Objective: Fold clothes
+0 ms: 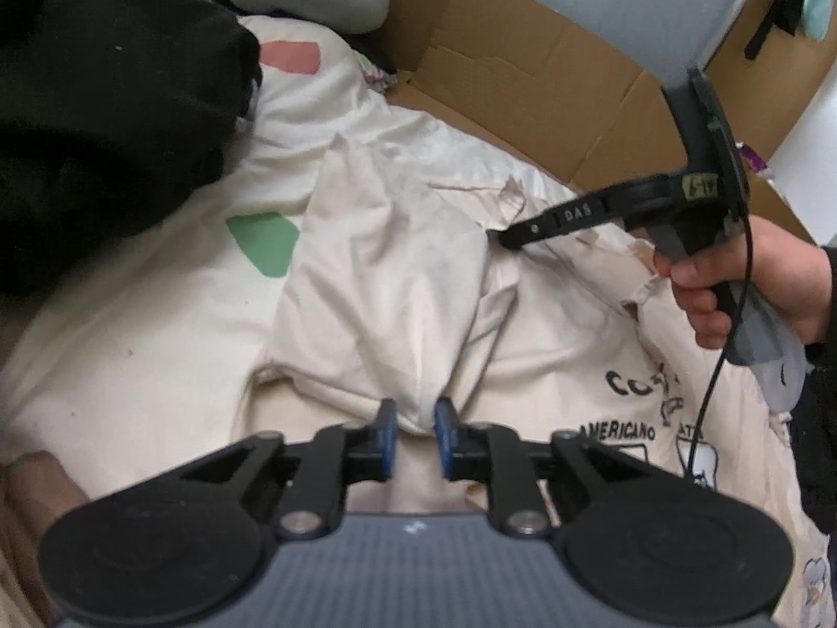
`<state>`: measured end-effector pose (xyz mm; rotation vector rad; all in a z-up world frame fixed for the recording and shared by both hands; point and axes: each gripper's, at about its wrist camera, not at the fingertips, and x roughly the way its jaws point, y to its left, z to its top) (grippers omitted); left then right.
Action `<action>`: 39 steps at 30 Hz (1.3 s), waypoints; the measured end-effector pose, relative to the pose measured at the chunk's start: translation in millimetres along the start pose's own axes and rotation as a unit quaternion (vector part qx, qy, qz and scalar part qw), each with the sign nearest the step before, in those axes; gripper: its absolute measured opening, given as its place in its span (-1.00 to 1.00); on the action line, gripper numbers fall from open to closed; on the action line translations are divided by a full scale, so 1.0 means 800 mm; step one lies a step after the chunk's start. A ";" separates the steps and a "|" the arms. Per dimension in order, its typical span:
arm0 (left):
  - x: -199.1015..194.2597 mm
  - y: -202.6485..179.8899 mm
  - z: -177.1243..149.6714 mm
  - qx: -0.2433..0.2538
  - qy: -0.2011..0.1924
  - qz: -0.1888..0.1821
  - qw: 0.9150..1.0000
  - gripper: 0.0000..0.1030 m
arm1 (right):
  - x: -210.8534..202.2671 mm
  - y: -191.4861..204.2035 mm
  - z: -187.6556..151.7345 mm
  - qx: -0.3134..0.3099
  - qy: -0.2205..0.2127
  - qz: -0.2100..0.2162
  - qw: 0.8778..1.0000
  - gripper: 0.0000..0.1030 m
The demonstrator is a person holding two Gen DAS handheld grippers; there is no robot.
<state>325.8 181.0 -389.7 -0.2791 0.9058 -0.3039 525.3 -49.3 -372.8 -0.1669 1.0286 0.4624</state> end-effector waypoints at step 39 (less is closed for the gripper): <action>0.013 -0.038 0.032 0.062 -0.034 0.048 0.996 -0.45 | -0.035 -0.002 -0.005 -0.035 -0.041 0.038 0.998 -0.52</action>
